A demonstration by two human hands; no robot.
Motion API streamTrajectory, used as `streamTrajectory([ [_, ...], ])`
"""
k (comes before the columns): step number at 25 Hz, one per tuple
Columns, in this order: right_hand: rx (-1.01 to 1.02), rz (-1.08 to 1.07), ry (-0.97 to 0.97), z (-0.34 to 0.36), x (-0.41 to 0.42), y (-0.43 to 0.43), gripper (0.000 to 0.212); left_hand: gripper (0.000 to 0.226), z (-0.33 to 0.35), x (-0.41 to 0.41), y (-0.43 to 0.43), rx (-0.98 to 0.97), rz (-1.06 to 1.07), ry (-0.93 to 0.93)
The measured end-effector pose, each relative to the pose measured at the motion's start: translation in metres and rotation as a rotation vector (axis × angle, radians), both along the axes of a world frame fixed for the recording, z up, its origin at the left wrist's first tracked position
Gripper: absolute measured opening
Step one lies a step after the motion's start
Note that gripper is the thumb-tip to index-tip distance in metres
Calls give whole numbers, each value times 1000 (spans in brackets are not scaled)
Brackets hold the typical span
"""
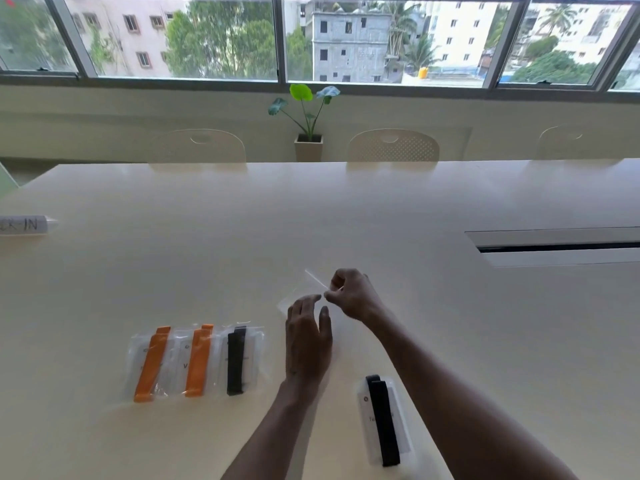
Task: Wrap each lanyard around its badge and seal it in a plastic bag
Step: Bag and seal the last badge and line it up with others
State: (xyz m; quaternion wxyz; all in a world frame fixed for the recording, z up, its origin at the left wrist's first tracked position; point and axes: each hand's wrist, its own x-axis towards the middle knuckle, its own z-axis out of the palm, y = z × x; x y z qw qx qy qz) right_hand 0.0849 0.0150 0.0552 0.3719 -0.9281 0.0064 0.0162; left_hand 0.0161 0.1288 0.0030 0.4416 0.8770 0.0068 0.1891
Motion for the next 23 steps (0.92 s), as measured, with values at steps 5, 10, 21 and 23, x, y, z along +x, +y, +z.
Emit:
streamTrajectory([
  [5,-31,5,-261,12,-75,5,11,24,33,-30,-4,-404,-7,40],
  [10,-89,6,-424,18,-132,5,16,9,49,-58,6,-680,-82,150],
  [21,128,90,-352,17,-181,-10,37,12,53,-104,33,-730,-193,225],
  [23,202,131,-302,15,-185,-12,35,9,52,-112,35,-659,-207,217],
])
